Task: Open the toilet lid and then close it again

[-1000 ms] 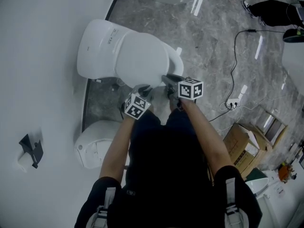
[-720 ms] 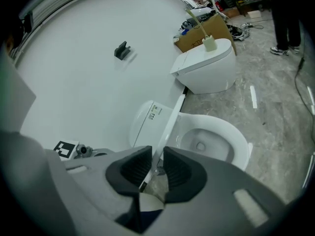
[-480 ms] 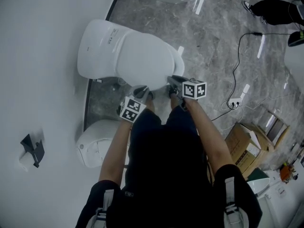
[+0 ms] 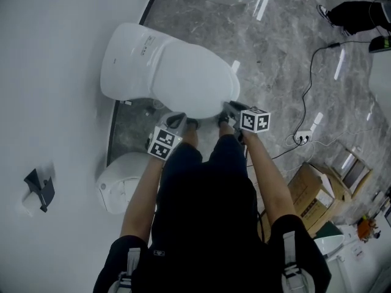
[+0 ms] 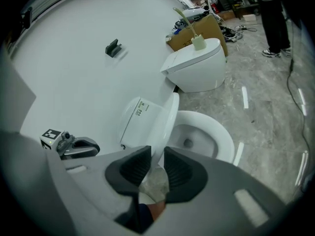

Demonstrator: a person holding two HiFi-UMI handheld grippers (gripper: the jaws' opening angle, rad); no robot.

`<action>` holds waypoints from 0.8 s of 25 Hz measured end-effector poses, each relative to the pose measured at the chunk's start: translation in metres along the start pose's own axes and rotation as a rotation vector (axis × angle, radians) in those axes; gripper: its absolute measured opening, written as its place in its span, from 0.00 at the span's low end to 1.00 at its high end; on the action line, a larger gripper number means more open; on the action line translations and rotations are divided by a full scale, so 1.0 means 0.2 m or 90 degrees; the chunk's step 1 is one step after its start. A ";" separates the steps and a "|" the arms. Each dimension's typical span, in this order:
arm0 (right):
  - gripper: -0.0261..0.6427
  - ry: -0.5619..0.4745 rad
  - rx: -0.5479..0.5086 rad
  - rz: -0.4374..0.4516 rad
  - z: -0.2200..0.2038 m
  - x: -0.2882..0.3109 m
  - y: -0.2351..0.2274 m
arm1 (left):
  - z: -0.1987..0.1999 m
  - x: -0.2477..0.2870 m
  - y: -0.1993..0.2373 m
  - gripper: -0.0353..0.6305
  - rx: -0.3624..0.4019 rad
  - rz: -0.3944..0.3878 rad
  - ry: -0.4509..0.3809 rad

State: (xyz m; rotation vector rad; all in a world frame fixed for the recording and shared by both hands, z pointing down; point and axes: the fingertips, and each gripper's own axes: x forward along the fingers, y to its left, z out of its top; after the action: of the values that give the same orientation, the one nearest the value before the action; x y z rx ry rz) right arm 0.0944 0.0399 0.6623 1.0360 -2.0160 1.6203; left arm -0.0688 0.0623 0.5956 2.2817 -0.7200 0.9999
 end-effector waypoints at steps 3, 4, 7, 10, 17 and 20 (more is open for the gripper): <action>0.17 -0.006 -0.002 -0.007 -0.02 0.01 -0.04 | -0.02 -0.01 0.03 0.07 0.000 -0.001 0.001; 0.17 -0.009 0.000 -0.006 -0.03 0.02 -0.06 | -0.03 -0.01 0.04 0.07 0.001 -0.002 0.002; 0.17 -0.021 0.011 -0.015 -0.05 0.03 -0.11 | -0.05 -0.01 0.06 0.07 0.004 -0.004 0.007; 0.17 -0.037 0.027 -0.025 -0.07 0.03 -0.16 | -0.07 -0.01 0.07 0.07 0.010 -0.006 0.013; 0.18 -0.039 0.028 -0.040 -0.11 0.04 -0.25 | -0.05 0.00 0.06 0.07 0.015 -0.015 -0.021; 0.18 -0.043 0.036 -0.040 -0.11 0.06 -0.30 | -0.03 0.03 0.06 0.07 0.008 -0.027 -0.036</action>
State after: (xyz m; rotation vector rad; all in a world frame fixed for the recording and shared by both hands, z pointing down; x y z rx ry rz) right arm 0.1258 0.0530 0.7176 1.1764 -1.9703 1.6388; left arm -0.0767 0.0567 0.6069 2.3336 -0.6866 0.9264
